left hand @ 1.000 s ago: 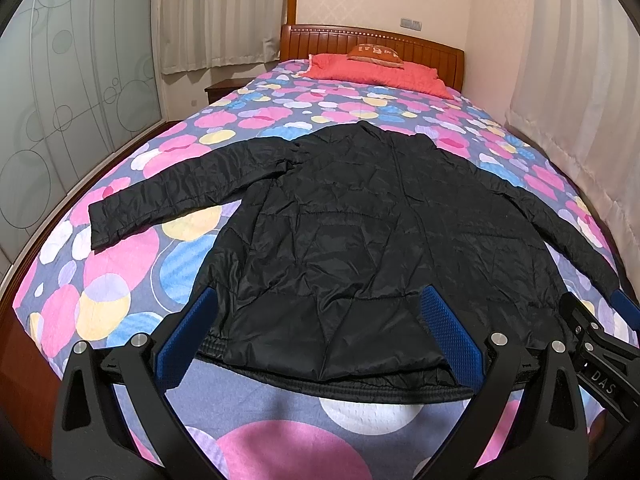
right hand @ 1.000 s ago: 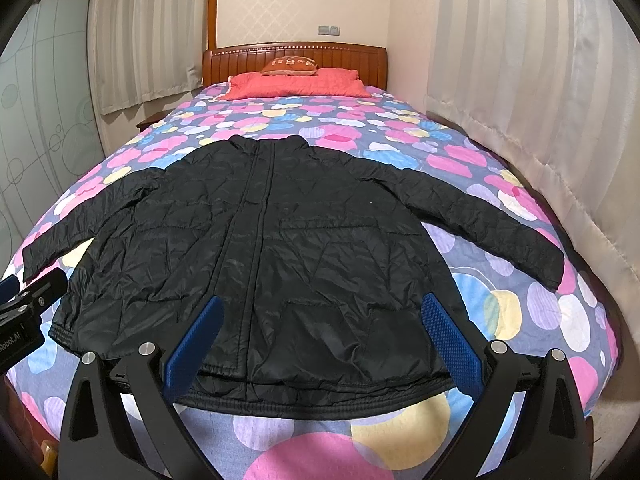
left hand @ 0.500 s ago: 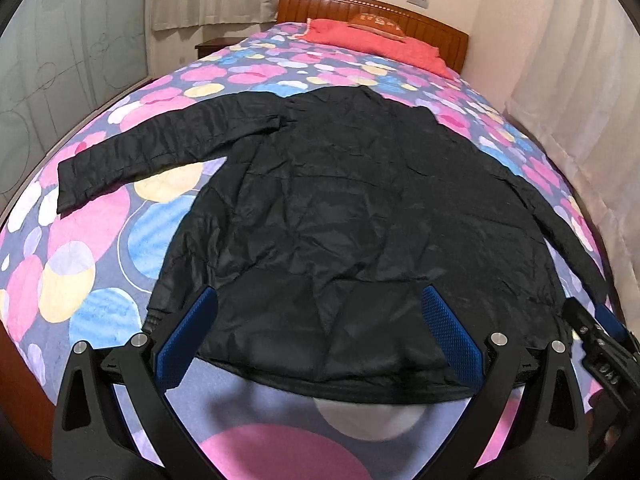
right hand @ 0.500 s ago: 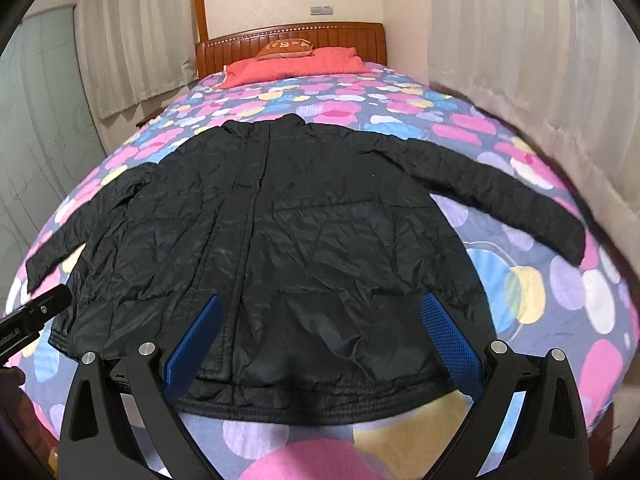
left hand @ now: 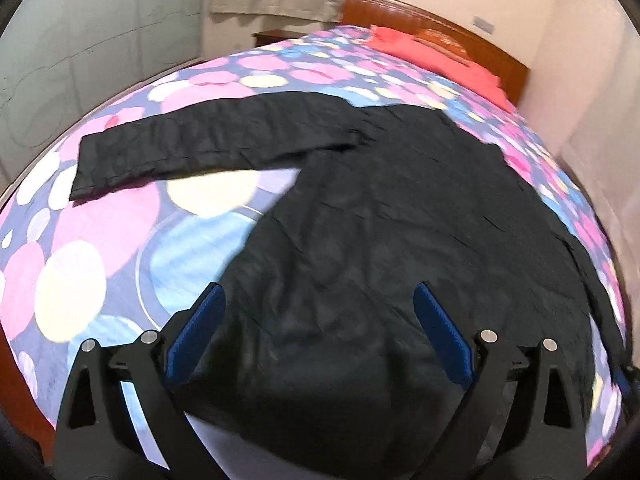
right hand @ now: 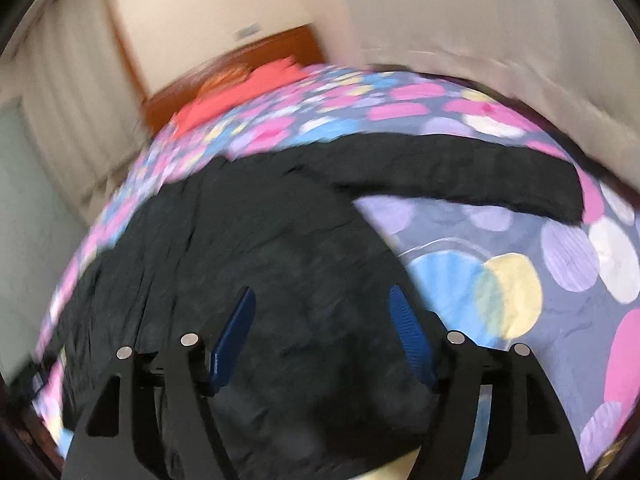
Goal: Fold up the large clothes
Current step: 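Grasp the jacket sleeve with the right gripper and fold it across the body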
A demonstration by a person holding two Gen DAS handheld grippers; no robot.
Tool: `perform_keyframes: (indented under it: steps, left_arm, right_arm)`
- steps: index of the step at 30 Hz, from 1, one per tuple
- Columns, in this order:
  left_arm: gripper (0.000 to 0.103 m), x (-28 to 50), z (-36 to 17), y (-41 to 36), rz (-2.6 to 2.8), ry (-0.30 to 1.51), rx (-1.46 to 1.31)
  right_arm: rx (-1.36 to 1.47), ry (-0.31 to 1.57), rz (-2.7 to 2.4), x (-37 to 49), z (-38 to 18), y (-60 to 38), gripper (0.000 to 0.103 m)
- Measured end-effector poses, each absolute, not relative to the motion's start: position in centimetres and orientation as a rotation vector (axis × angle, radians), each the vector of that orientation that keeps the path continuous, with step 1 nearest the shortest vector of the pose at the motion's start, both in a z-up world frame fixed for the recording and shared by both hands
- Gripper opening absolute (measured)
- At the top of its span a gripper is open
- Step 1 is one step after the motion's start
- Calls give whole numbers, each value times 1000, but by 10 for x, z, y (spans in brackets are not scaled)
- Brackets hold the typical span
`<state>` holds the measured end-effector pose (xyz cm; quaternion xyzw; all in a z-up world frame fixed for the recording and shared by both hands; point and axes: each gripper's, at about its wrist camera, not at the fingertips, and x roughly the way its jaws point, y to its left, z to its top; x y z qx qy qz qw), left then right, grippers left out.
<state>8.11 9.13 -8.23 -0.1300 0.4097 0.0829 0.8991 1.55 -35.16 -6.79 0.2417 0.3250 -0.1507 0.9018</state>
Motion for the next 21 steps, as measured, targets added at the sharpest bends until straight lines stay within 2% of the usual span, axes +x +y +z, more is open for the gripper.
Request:
perform_keyframes:
  steps: [9, 15, 21]
  left_arm:
    - [95, 114, -110, 139, 344, 901, -372]
    - [95, 117, -120, 148, 412, 914, -411]
    - [95, 115, -124, 146, 457, 898, -385]
  right_arm:
    - [860, 555, -549, 10, -121, -490, 69]
    - [1033, 482, -582, 18, -153, -533, 69]
    - [1062, 341, -625, 26, -152, -555, 69]
